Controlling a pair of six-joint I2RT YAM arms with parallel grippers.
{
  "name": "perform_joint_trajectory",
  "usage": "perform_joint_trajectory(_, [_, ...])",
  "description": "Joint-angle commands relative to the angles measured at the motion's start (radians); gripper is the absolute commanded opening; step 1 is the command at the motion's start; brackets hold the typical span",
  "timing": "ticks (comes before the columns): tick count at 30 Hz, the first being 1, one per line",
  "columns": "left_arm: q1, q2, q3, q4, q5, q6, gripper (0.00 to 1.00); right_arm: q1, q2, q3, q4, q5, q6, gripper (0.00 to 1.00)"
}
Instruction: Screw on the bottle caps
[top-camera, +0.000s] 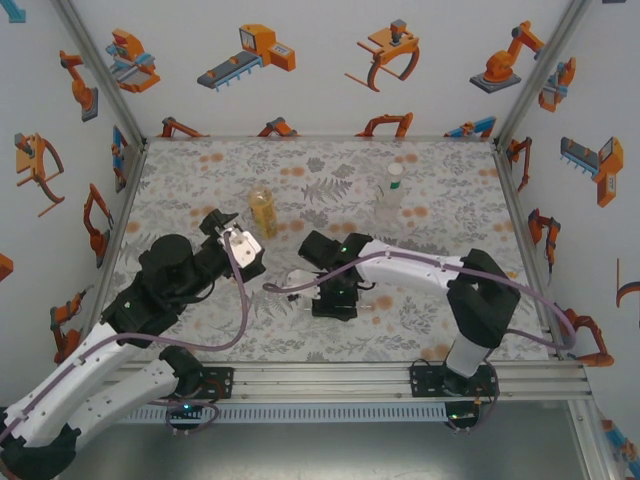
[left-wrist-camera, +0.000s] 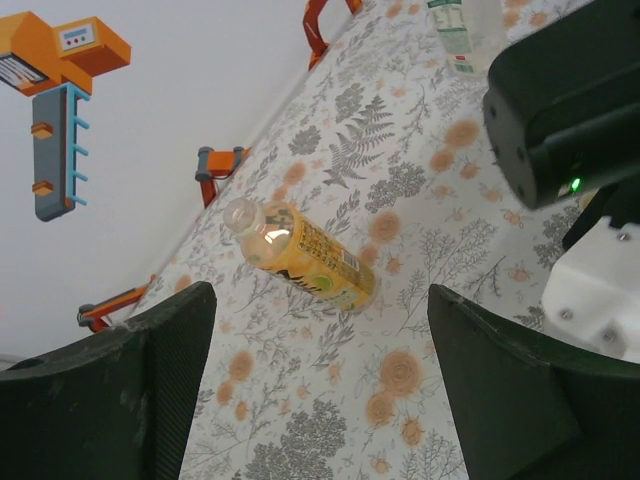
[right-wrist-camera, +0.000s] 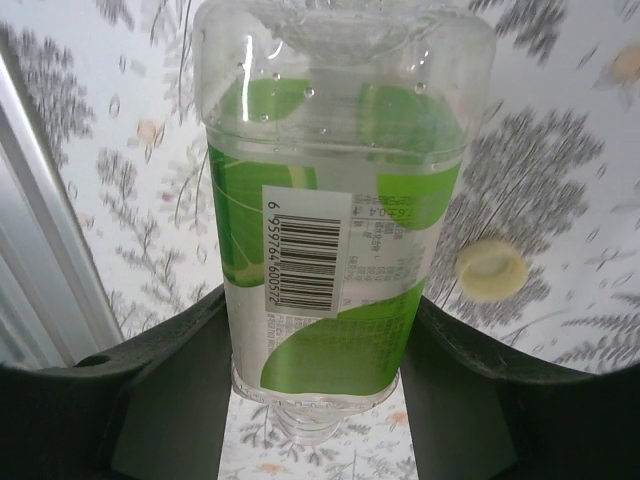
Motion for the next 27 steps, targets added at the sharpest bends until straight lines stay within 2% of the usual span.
perform_joint_trajectory(1, [0.006,-0.022,-0.012,0.030,-0.025,0.001,0.79,0.023,0.075,0.089,0.010,0.033,0.026,0.49])
perform_joint_trajectory(10, [0.008,-0.016,-0.013,0.028,-0.019,0.001,0.79,0.037,0.192,0.175,0.043,0.024,0.024,0.50])
perform_joint_trajectory(21, [0.018,0.015,-0.008,0.024,0.002,-0.002,0.80,0.037,0.195,0.153,0.055,0.019,0.015,0.70])
perform_joint_trajectory(27, [0.022,0.018,-0.008,0.021,0.010,-0.002,0.81,0.038,0.149,0.163,0.065,0.023,0.015,0.74])
